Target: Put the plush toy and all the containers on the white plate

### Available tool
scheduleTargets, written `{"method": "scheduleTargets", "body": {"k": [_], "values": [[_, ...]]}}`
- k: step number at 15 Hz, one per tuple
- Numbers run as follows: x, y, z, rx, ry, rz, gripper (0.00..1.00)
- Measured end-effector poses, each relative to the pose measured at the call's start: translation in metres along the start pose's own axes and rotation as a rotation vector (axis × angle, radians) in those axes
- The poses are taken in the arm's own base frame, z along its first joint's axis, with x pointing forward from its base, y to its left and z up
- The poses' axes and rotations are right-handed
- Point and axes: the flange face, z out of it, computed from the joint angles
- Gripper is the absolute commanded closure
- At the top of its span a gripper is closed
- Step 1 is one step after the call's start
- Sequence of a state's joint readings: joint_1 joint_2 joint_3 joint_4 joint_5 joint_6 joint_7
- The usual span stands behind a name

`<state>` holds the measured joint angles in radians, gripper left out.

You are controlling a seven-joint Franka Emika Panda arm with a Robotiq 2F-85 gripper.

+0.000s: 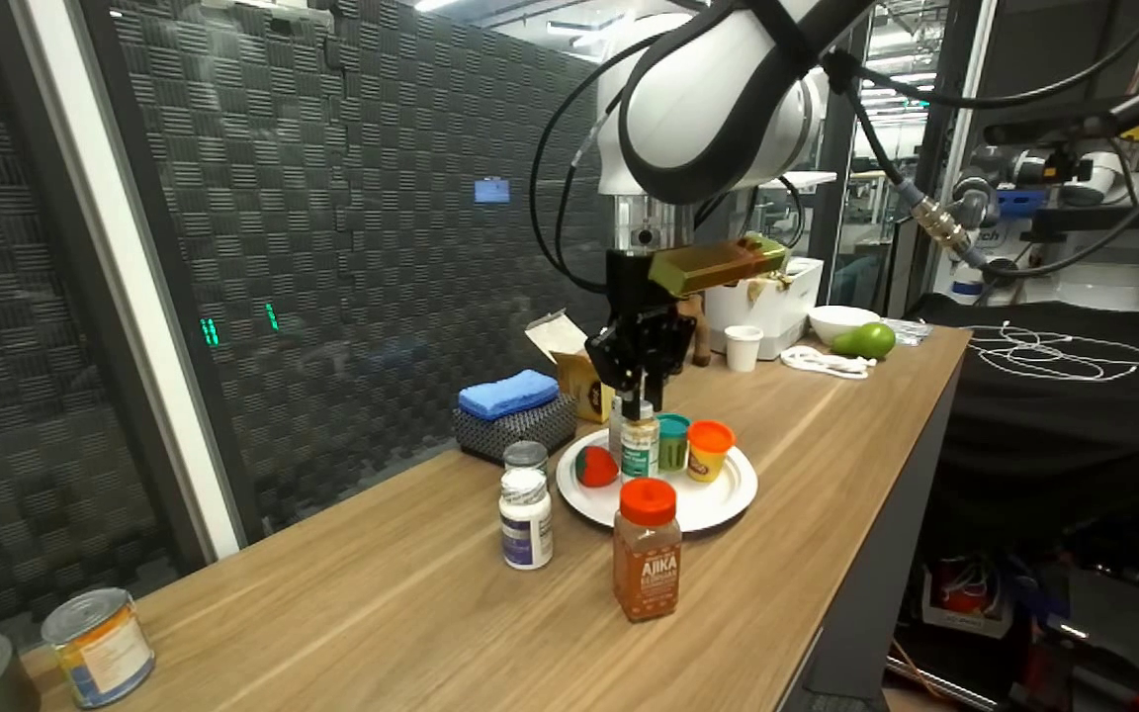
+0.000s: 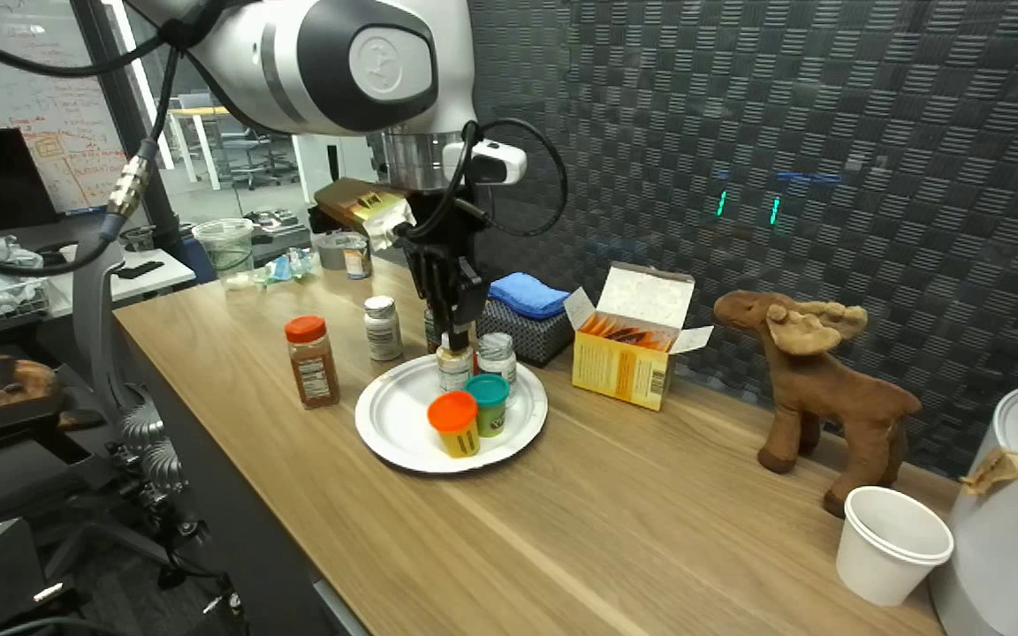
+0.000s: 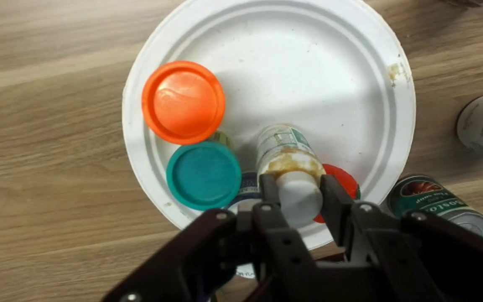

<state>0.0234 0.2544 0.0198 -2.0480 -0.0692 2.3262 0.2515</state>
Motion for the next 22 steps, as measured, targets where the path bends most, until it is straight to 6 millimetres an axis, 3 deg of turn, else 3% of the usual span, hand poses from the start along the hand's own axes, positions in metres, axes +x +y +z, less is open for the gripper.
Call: {"method": "scheduleTargets", "body": {"k": [5, 11, 14, 18, 22], "values": [[-0.002, -0.003, -0.009, 0.013, -0.005, 0.003, 0.01], [-0.019, -0.023, -0.059, 0.033, -0.003, 0.003, 0.00], [-0.034, -0.043, -0.071, 0.057, -0.020, 0.013, 0.00], [-0.056, -0.068, -0.064, 0.073, -0.048, 0.034, 0.00], [-0.078, -0.083, -0.040, 0.067, -0.062, 0.071, 0.00]]}}
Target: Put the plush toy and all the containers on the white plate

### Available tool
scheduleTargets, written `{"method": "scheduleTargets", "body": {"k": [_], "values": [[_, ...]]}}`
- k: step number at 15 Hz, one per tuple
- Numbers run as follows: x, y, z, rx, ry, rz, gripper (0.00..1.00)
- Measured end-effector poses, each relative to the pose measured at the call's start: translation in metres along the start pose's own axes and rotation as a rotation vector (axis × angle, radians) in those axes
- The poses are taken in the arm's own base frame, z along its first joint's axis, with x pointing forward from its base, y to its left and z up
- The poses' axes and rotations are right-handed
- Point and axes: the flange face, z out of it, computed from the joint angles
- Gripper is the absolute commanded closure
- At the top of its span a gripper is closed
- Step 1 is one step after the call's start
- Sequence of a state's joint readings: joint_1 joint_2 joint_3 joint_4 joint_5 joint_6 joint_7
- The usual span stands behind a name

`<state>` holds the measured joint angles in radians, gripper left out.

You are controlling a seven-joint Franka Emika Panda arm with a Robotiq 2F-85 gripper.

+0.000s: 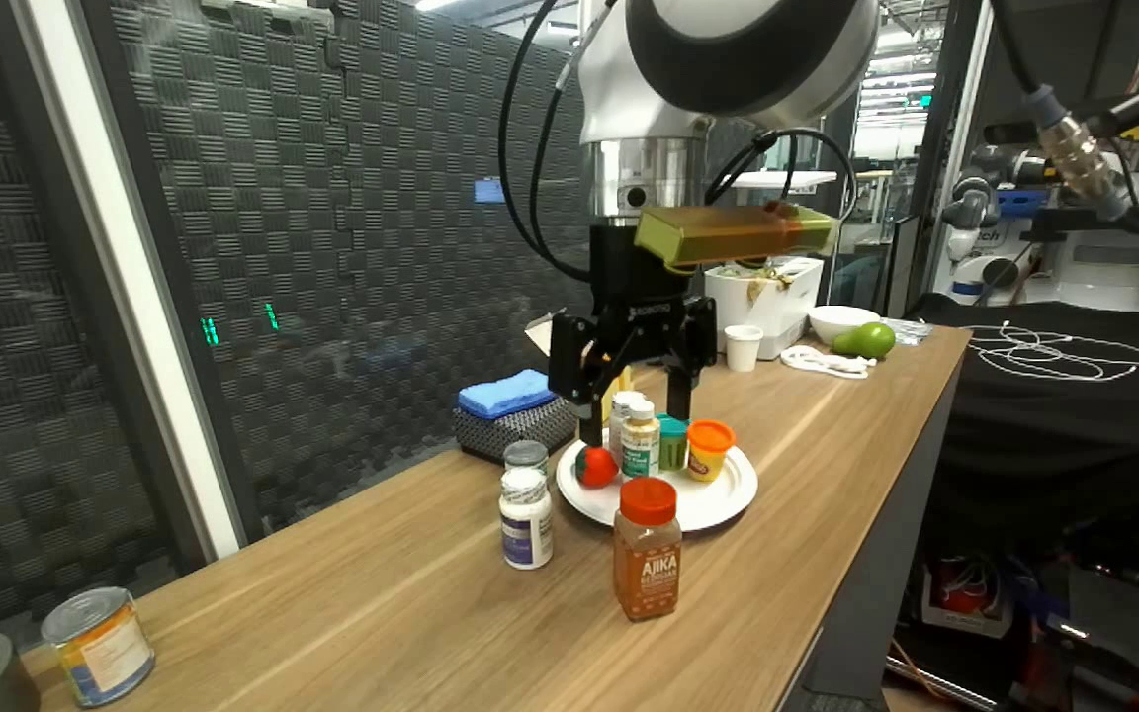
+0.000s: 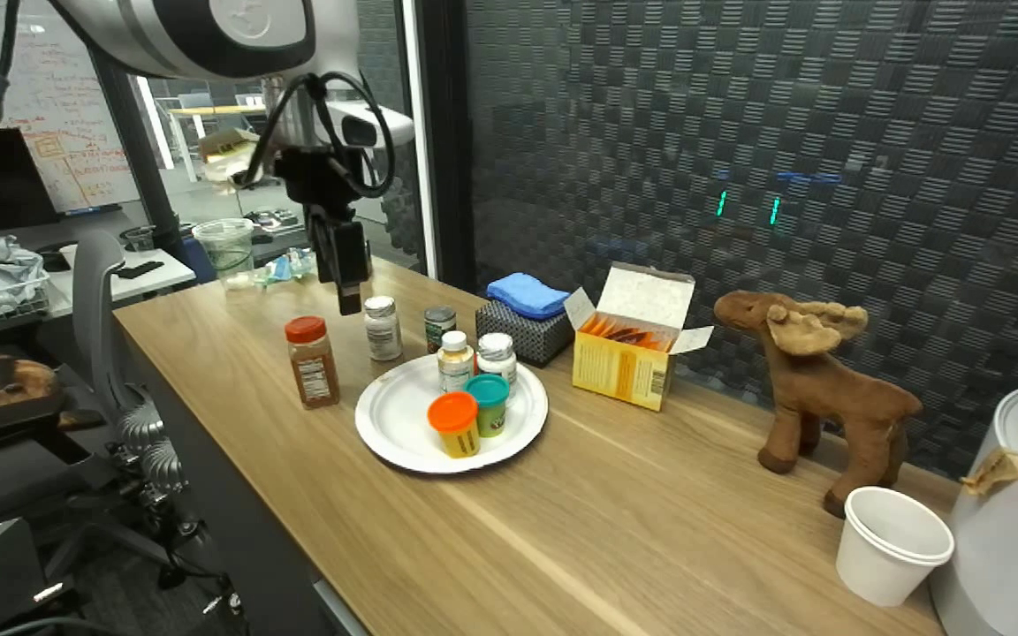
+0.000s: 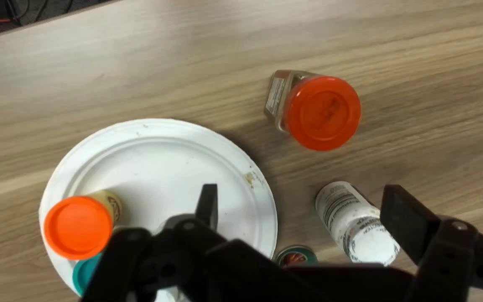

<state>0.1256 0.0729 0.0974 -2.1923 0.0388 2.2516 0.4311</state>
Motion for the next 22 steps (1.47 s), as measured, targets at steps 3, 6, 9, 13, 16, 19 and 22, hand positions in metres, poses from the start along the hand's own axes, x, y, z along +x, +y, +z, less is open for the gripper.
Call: {"method": "scheduleTargets", "body": {"k": [3, 6, 9, 13, 16, 19, 22], "values": [[-0.012, -0.005, 0.017, 0.001, 0.000, 0.027, 0.00], [-0.019, -0.005, 0.028, 0.003, -0.006, 0.053, 0.00], [-0.024, -0.007, 0.034, 0.002, -0.007, 0.069, 0.00], [-0.026, -0.009, 0.039, 0.002, -0.013, 0.079, 0.08], [-0.027, -0.010, 0.043, 0.005, -0.022, 0.084, 0.42], [-0.027, -0.012, 0.046, 0.007, -0.020, 0.089, 0.66], [-0.027, -0.014, 0.045, 0.010, -0.015, 0.098, 0.76]]}}
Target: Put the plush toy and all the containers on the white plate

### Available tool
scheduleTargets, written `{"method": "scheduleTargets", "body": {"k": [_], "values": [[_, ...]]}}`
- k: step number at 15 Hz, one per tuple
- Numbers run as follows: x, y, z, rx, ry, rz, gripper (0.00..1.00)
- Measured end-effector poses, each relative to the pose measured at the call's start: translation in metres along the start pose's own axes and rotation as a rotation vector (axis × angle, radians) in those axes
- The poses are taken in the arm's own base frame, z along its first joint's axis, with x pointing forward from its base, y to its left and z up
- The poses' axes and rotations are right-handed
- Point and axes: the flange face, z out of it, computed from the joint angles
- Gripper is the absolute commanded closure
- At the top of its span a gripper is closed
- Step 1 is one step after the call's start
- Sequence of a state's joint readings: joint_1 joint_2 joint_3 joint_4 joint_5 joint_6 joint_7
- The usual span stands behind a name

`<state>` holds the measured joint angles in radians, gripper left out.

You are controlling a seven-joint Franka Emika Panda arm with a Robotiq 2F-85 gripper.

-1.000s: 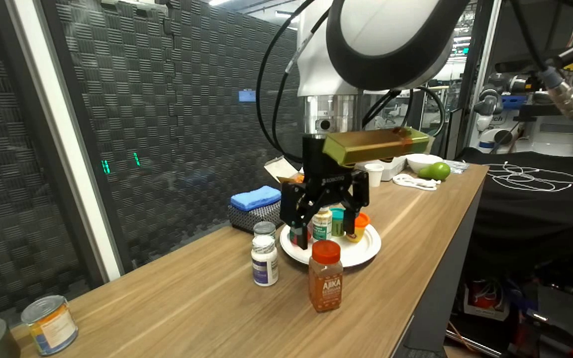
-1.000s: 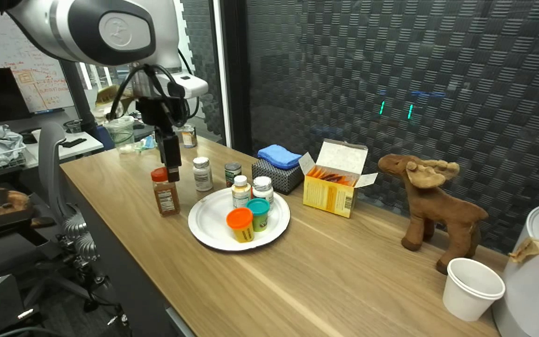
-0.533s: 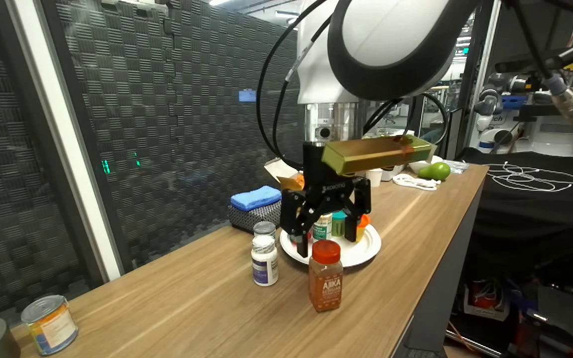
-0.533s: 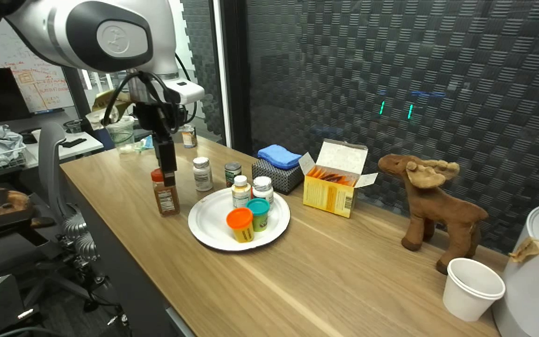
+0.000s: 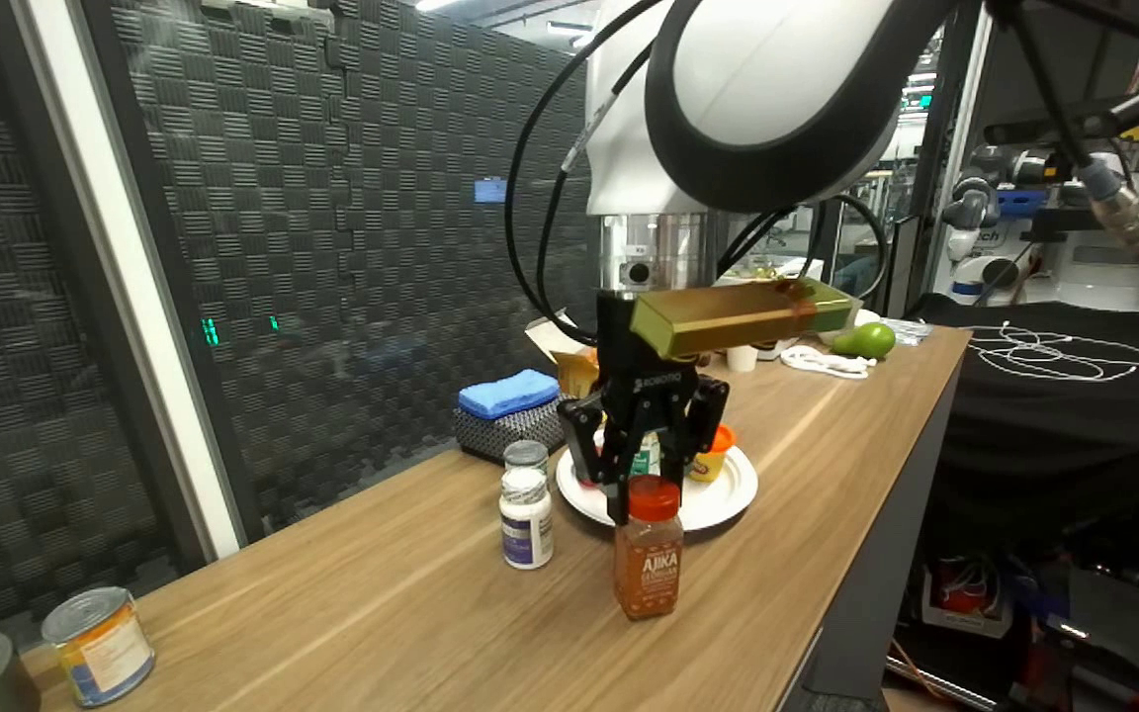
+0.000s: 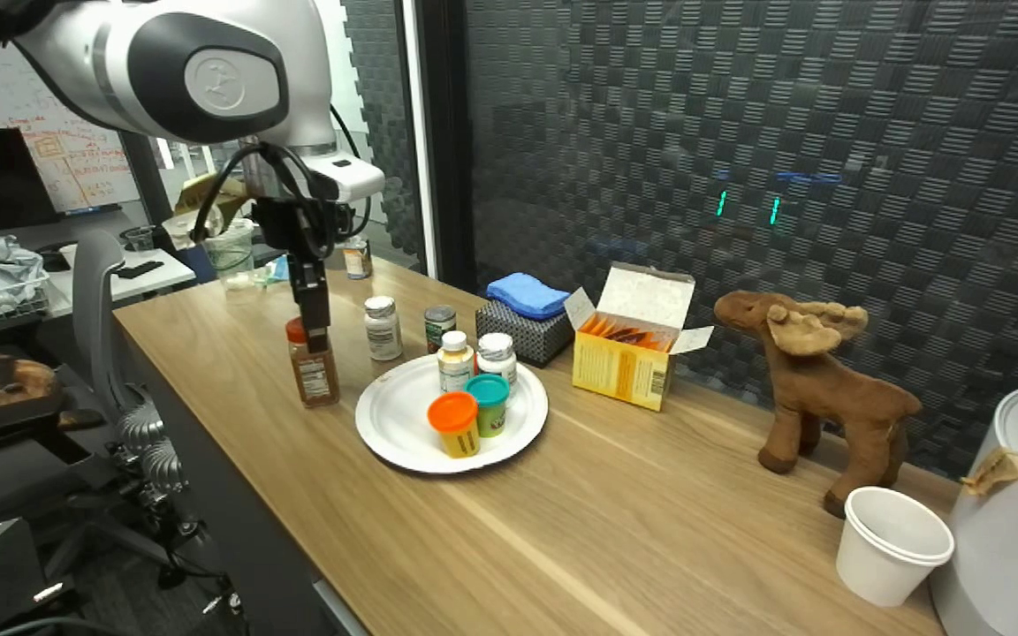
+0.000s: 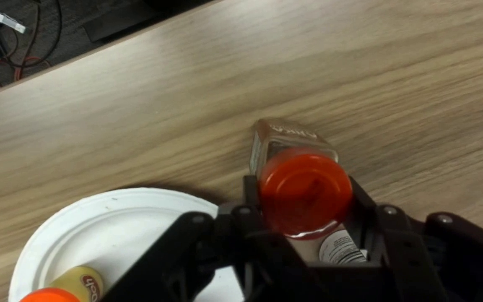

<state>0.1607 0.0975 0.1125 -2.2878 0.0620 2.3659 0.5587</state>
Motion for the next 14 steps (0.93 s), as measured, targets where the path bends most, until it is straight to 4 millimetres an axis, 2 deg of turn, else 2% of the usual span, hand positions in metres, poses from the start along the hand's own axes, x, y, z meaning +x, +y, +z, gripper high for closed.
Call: {"method": "scheduleTargets", "body": {"k": [3, 7, 11, 14], "values": [[0.001, 0.000, -0.003, 0.008, 0.013, 0.021, 0.76], [0.009, 0.005, -0.030, 0.039, 0.094, 0.093, 0.76], [0.026, 0.029, -0.048, 0.007, 0.179, 0.179, 0.76], [0.036, 0.051, -0.040, -0.028, 0.163, 0.220, 0.76]]}}
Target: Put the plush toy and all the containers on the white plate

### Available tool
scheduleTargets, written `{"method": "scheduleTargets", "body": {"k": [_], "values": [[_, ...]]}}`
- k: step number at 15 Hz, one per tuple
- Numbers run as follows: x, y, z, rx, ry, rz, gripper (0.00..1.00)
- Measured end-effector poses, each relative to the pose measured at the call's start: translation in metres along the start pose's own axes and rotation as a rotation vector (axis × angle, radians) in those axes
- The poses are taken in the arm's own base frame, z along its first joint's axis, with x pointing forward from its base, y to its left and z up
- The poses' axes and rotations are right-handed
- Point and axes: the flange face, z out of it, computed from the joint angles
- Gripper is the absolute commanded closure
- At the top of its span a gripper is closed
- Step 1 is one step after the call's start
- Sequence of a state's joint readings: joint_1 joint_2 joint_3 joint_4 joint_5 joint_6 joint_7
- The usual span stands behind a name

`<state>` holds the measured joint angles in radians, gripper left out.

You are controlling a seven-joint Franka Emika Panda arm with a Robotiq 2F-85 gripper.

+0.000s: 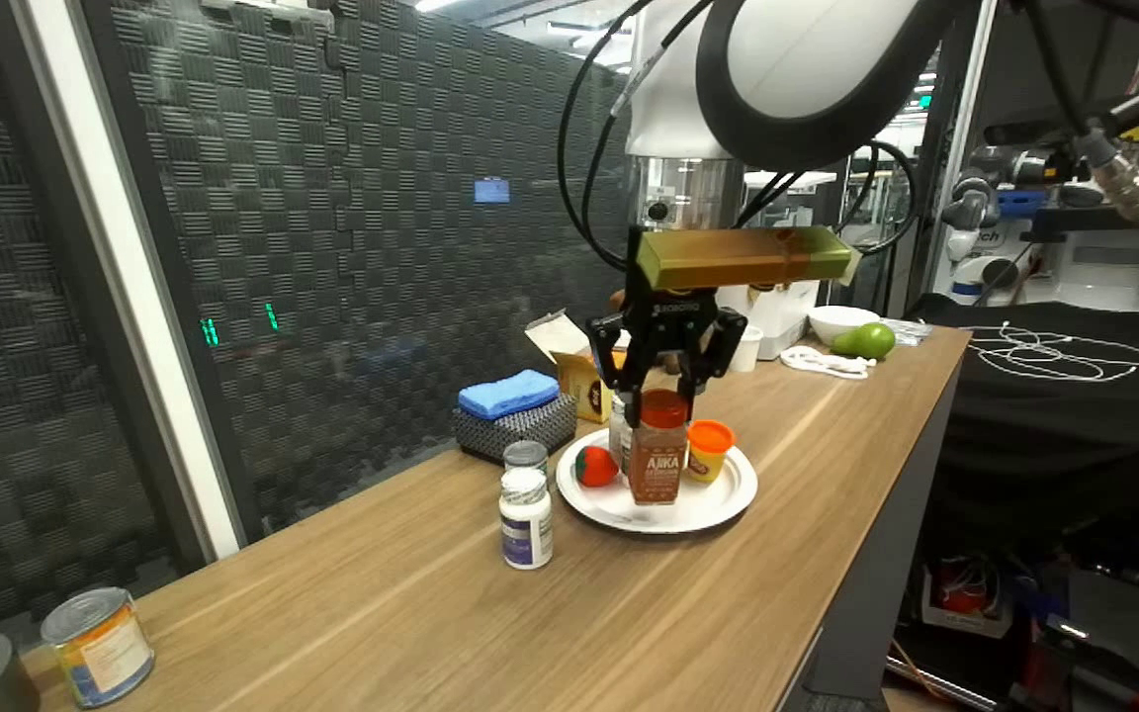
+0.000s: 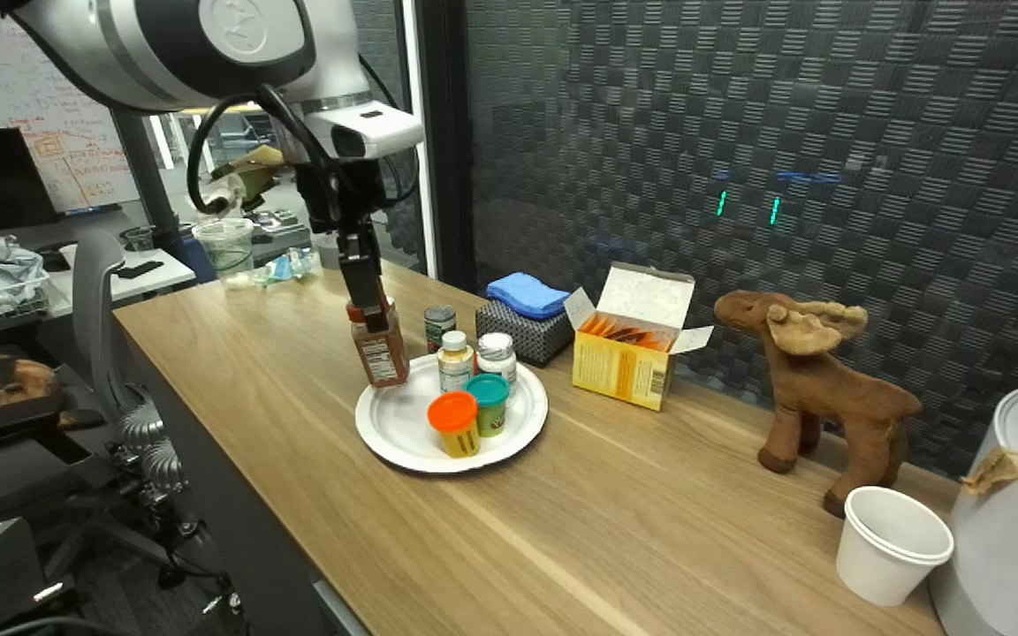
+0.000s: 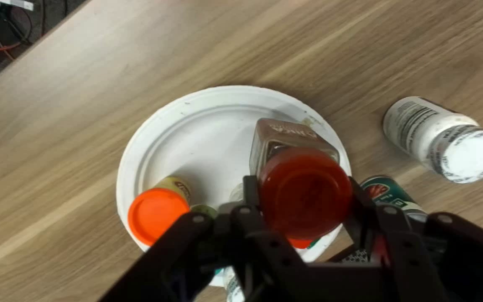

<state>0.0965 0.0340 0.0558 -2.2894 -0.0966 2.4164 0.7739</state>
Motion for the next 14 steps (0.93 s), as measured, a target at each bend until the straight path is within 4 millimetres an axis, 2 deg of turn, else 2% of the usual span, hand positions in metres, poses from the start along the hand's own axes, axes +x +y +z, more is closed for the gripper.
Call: {"method": "scheduleTargets", "body": {"k": [6, 10, 14], "values": [[0.021, 0.022, 0.033, -0.045, -0.035, 0.048, 0.76], [0.036, 0.030, 0.037, -0.065, -0.016, 0.063, 0.76], [0.043, 0.033, 0.036, -0.070, -0.008, 0.075, 0.76]]}}
